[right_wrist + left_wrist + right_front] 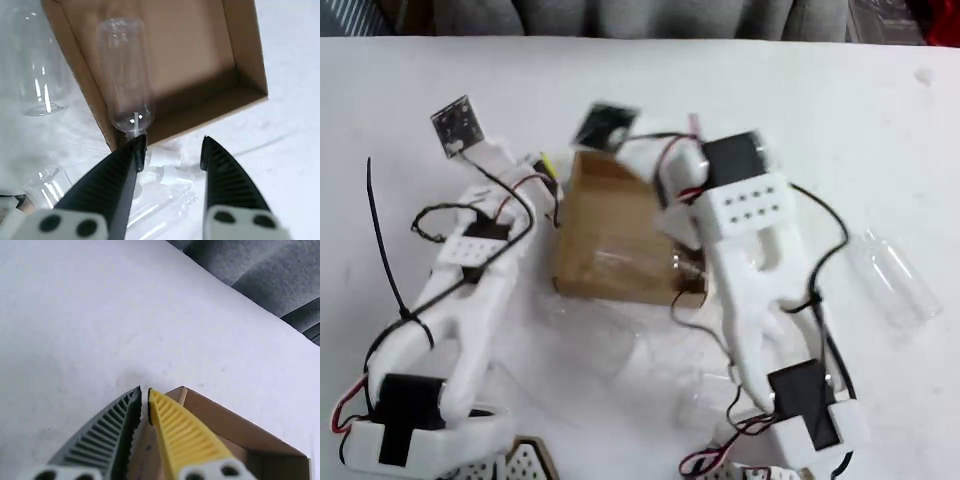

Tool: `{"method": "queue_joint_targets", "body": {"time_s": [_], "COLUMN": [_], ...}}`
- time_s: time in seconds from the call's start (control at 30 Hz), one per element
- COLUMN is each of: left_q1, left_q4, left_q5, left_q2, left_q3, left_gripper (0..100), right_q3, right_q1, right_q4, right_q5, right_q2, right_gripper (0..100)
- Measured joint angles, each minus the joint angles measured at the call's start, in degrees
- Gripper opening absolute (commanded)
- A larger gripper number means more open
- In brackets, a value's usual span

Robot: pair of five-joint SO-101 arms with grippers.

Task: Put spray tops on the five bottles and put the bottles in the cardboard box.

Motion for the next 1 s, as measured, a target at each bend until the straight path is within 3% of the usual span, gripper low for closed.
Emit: {"method": "queue_joint_targets", "body": {"time_s": [0.1,0.27,0.47,0.6,0.83,1.0], "left_q1": [0.0,0.1,0.0,0.0,0.0,0.0], "left_q4": [0.0,-0.7,-0.7,-0.7,-0.7,-0.7], "left_q5": [0.0,0.0,0.0,0.0,-1.5,-3.3], "left_q2": [1.9,6.2,6.6,6.6,6.6,6.6], "left_q3": [0.0,0.0,0.0,0.0,0.0,0.0], "left_gripper": [3,3,3,3,3,3], "right_q3": [0.2,7.2,20.3,30.2,50.6,60.3], "right_q1": [6.5,14.9,19.2,22.9,29.5,32.6], "right_q4": [0.1,0.1,0.1,0.0,-9.2,-15.0], "right_q5": [-3.2,-4.0,-3.6,2.5,16.5,26.3], "right_q2": [0.0,-0.6,-7.6,-14.2,-22.8,-25.7], "right_gripper": [14.1,1.0,1.8,3.2,16.5,16.6]}}
